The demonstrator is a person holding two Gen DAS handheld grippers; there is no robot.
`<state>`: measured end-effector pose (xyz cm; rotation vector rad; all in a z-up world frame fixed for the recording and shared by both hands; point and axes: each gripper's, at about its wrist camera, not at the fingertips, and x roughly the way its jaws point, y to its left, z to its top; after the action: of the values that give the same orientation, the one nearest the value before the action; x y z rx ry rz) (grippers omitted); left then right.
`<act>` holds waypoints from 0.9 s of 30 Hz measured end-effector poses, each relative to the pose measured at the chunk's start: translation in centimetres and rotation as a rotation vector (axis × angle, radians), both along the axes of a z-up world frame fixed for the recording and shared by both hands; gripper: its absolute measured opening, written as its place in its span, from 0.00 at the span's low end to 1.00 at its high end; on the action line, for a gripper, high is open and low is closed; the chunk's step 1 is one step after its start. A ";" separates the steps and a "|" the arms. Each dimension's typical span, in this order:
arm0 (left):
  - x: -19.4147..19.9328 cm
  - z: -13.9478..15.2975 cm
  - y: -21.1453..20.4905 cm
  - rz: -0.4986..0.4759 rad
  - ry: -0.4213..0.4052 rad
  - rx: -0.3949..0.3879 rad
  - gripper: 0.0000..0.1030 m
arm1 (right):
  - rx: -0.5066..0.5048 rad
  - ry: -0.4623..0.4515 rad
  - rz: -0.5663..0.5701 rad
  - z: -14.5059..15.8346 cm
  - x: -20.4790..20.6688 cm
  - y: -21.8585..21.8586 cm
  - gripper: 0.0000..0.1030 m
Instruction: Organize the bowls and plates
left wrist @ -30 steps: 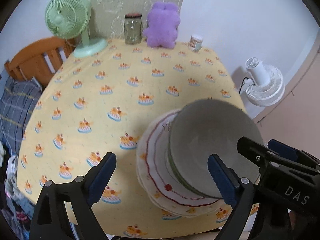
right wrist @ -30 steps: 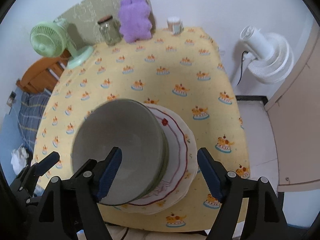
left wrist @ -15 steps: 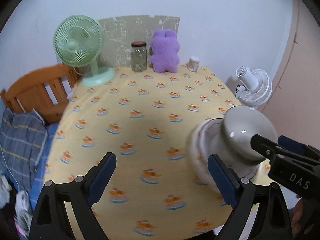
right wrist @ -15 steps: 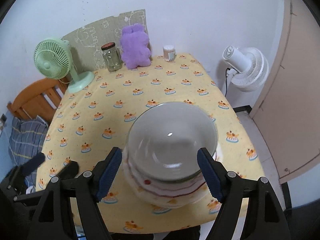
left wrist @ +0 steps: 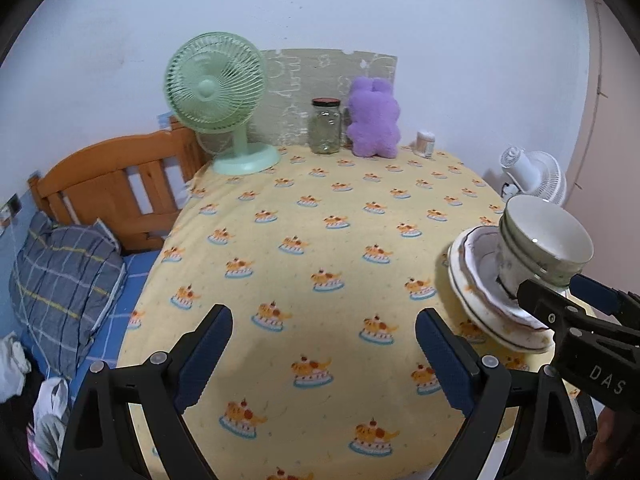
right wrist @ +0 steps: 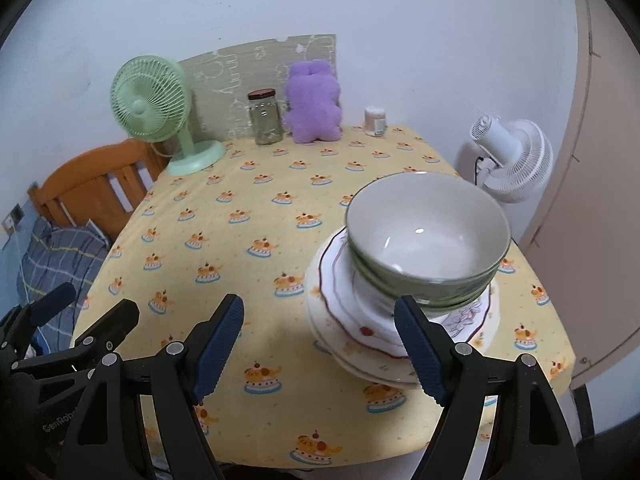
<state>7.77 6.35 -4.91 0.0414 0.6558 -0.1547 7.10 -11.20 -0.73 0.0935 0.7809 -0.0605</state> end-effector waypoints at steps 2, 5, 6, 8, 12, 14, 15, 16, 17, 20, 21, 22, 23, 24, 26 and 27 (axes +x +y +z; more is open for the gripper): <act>-0.8 0.0 0.3 0.013 -0.016 -0.021 0.93 | -0.002 -0.009 0.002 0.0 -0.8 0.3 0.78; -1.9 -0.1 0.4 0.018 -0.024 -0.024 0.94 | -0.019 -0.018 0.001 0.1 -1.9 0.6 0.78; -2.1 -0.1 0.4 0.015 -0.024 -0.026 0.94 | -0.027 -0.017 0.000 0.1 -2.2 0.7 0.78; -2.8 0.0 0.3 0.014 -0.030 -0.025 0.94 | -0.025 -0.017 -0.004 0.1 -2.9 0.6 0.78; -4.1 -0.1 0.2 0.012 -0.050 -0.029 0.94 | -0.025 -0.034 -0.010 0.2 -4.2 0.4 0.79; -4.5 -0.2 0.2 0.015 -0.054 -0.031 0.95 | -0.025 -0.038 -0.012 0.2 -4.7 0.2 0.80; -4.8 -0.3 0.2 0.015 -0.055 -0.031 0.95 | -0.025 -0.042 -0.012 0.2 -5.0 0.2 0.80; -5.0 -0.3 0.2 0.016 -0.061 -0.032 0.95 | -0.026 -0.047 -0.012 0.2 -5.2 0.1 0.80; -5.2 -0.2 0.2 0.017 -0.065 -0.032 0.95 | -0.027 -0.053 -0.012 0.3 -5.3 0.1 0.81; -5.5 -0.1 0.2 0.033 -0.081 -0.026 0.95 | -0.029 -0.067 -0.010 0.4 -5.6 0.0 0.81; -5.6 -0.1 0.2 0.036 -0.084 -0.026 0.95 | -0.031 -0.070 -0.009 0.5 -5.6 0.0 0.81; -5.7 -0.1 0.2 0.038 -0.089 -0.029 0.95 | -0.030 -0.074 -0.007 0.5 -5.7 0.0 0.81; -5.8 0.0 0.2 0.038 -0.092 -0.030 0.95 | -0.029 -0.079 -0.005 0.5 -5.7 0.1 0.82; -5.8 0.1 0.2 0.039 -0.094 -0.029 0.95 | -0.030 -0.082 -0.004 0.6 -5.7 0.1 0.82; -5.8 0.1 0.2 0.043 -0.099 -0.029 0.95 | -0.031 -0.090 0.000 0.6 -5.7 0.1 0.82; -5.9 0.1 0.2 0.044 -0.100 -0.029 0.95 | -0.033 -0.093 0.001 0.7 -5.7 0.1 0.82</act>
<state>1.92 6.55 -4.82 0.0072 0.5542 -0.1192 1.37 -11.05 -0.05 0.0643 0.6865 -0.0675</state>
